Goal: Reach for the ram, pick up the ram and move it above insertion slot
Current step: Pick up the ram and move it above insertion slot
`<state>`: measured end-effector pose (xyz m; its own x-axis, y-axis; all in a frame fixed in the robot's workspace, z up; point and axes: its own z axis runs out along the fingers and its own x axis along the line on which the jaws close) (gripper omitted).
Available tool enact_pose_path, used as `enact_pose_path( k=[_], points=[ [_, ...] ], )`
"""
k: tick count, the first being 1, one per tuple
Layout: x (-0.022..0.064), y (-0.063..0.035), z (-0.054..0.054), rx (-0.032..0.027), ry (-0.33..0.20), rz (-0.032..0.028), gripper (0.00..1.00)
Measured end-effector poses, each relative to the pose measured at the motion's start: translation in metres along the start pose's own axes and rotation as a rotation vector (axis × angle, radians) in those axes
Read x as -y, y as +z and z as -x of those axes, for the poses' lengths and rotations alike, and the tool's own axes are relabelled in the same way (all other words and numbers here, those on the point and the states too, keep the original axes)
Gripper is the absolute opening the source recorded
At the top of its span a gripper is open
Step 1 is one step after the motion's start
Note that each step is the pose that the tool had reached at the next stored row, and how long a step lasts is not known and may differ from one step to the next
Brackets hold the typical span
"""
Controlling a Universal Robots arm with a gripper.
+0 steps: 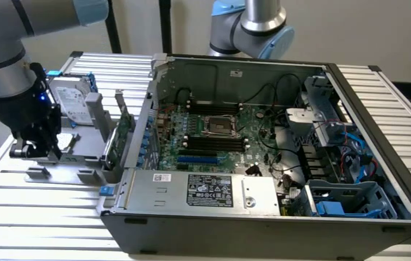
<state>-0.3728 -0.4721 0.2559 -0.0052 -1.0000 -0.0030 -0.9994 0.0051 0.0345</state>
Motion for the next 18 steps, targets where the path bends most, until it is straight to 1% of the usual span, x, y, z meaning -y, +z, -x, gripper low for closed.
enact_pose_path(
  k=[3, 13, 18],
  points=[
    [0.0016, -0.0112, 0.0, 0.0015, -0.008, 0.0, 0.13],
    [0.0098, -0.0432, 0.0, 0.0123, -0.037, 0.0001, 0.13],
    [0.0142, -0.0577, 0.0, 0.0206, -0.052, 0.0001, 0.13]
  ],
)
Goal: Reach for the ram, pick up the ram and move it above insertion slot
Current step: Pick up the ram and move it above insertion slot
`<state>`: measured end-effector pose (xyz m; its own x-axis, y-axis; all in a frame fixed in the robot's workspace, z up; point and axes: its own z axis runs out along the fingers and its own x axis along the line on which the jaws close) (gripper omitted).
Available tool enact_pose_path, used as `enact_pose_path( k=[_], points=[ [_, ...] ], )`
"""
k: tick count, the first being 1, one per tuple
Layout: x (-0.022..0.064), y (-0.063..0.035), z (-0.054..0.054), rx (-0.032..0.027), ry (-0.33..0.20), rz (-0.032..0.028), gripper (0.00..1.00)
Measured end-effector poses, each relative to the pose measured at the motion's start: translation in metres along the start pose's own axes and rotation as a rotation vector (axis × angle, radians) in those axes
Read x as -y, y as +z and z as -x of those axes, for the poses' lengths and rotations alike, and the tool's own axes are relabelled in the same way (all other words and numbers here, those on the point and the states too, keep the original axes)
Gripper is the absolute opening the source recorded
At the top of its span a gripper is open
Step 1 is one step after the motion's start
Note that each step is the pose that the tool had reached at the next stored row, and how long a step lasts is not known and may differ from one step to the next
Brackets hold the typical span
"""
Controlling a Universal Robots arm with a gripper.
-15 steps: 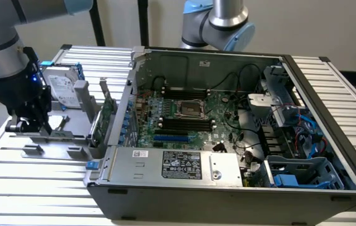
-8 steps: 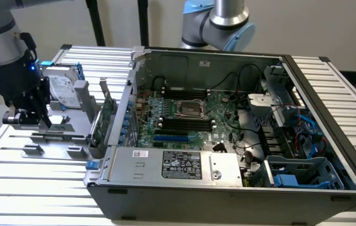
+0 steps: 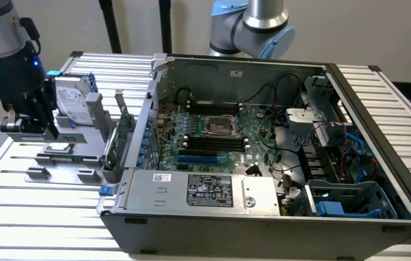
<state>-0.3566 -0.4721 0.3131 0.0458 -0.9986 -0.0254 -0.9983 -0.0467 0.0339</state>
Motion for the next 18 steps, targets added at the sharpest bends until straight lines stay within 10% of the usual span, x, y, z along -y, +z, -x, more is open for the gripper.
enact_pose_path(
  k=[18],
  points=[
    [0.037, -0.0444, -0.001, 0.0559, -0.031, -0.0023, 0.13]
  ],
)
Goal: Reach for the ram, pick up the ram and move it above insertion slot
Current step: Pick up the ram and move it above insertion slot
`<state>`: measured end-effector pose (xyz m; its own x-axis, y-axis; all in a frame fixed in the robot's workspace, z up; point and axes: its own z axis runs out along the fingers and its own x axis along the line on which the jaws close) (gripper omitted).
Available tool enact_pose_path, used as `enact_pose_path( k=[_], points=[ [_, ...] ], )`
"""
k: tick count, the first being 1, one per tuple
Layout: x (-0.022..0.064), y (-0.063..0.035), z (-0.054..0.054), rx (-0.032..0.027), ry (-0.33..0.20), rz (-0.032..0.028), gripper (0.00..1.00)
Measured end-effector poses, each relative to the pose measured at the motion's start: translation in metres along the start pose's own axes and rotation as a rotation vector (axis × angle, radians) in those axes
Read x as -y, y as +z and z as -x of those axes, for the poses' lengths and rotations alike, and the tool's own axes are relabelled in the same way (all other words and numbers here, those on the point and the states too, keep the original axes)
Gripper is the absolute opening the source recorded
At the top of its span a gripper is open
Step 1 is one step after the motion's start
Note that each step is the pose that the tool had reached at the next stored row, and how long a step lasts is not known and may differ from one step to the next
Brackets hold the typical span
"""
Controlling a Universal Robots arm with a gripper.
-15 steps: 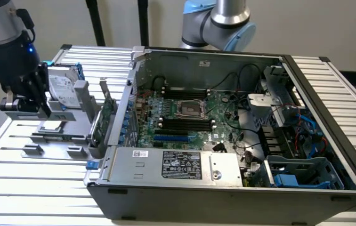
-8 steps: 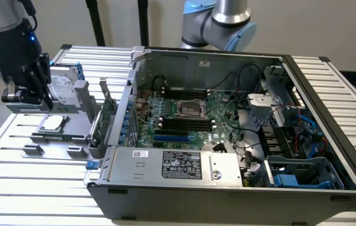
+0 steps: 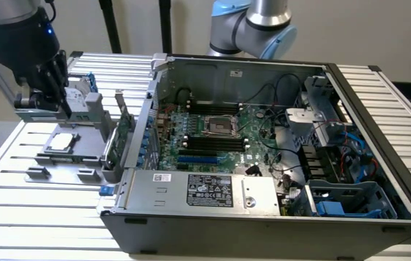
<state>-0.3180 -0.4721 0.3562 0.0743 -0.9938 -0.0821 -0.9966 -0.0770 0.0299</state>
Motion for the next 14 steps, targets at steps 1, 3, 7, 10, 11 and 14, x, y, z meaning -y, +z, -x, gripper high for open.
enact_pose_path(
  k=[1, 3, 7, 10, 11, 14],
  points=[
    [0.0047, -0.0015, 0.0, 0.0029, 0.0, -0.0001, 0.13],
    [0.0137, -0.0045, -0.001, 0.0075, -0.001, -0.0005, 0.13],
    [0.0315, -0.0107, -0.002, 0.0149, -0.001, -0.0011, 0.13],
    [0.0447, -0.0163, -0.002, 0.0195, -0.001, -0.0013, 0.13],
    [0.0496, -0.0183, -0.002, 0.0212, -0.002, -0.0015, 0.13],
    [0.0628, -0.0241, -0.003, 0.0254, -0.002, -0.0017, 0.13]
  ],
)
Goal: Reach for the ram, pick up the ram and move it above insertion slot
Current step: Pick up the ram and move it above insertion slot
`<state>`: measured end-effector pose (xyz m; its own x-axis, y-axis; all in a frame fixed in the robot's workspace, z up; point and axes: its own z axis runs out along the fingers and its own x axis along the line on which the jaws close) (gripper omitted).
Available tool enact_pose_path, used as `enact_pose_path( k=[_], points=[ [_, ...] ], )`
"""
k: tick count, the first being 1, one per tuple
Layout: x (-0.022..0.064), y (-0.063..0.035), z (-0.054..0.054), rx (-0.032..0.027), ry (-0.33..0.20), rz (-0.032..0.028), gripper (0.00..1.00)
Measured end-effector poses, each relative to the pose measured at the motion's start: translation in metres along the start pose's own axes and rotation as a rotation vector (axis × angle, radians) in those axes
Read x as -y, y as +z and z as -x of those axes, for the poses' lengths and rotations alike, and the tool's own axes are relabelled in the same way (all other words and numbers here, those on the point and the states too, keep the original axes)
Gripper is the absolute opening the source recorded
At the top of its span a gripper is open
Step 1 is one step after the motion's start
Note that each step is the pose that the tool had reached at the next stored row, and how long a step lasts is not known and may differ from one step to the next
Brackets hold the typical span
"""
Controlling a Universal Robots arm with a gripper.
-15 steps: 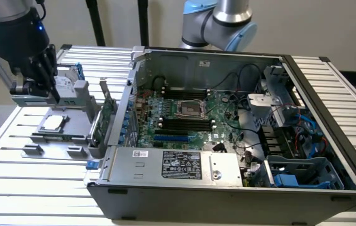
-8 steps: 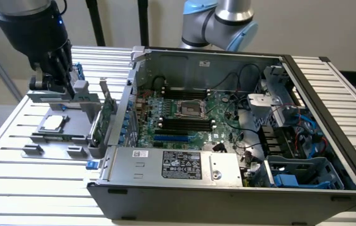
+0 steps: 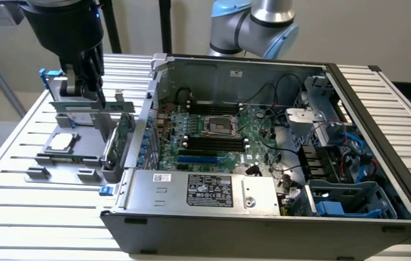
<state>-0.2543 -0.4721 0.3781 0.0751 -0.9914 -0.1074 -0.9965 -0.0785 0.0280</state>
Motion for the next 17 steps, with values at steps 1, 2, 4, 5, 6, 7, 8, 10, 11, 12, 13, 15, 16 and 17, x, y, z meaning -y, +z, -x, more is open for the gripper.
enact_pose_path(
  k=[1, 2, 4, 5, 6, 7, 8, 10, 11, 12, 13, 15, 16, 17],
  points=[
    [0.0044, -0.0018, 0.0, 0.0013, 0.0, -0.0001, 0.13],
    [0.0089, -0.0036, 0.0, 0.0024, 0.0, -0.0002, 0.13],
    [0.0181, -0.0067, -0.001, 0.0047, 0.0, -0.0003, 0.13],
    [0.0226, -0.0075, -0.001, 0.0054, 0.0, -0.0004, 0.13],
    [0.0271, -0.008, -0.001, 0.0058, 0.0, -0.0003, 0.13],
    [0.0316, -0.0083, -0.002, 0.0061, -0.001, -0.0004, 0.13],
    [0.0361, -0.0086, -0.002, 0.0064, 0.0, -0.0005, 0.13],
    [0.045, -0.0091, -0.003, 0.0073, 0.0, -0.0005, 0.13],
    [0.0498, -0.0092, -0.003, 0.0075, -0.001, -0.0006, 0.13],
    [0.0544, -0.0094, -0.003, 0.0076, -0.001, -0.0005, 0.13],
    [0.0589, -0.0096, -0.004, 0.0078, 0.0, -0.0006, 0.13],
    [0.0678, -0.0099, -0.004, 0.0078, 0.0, -0.0006, 0.13],
    [0.0723, -0.01, -0.005, 0.0078, -0.001, -0.0006, 0.13],
    [0.0768, -0.0102, -0.005, 0.0077, 0.0, -0.0005, 0.13]
  ],
)
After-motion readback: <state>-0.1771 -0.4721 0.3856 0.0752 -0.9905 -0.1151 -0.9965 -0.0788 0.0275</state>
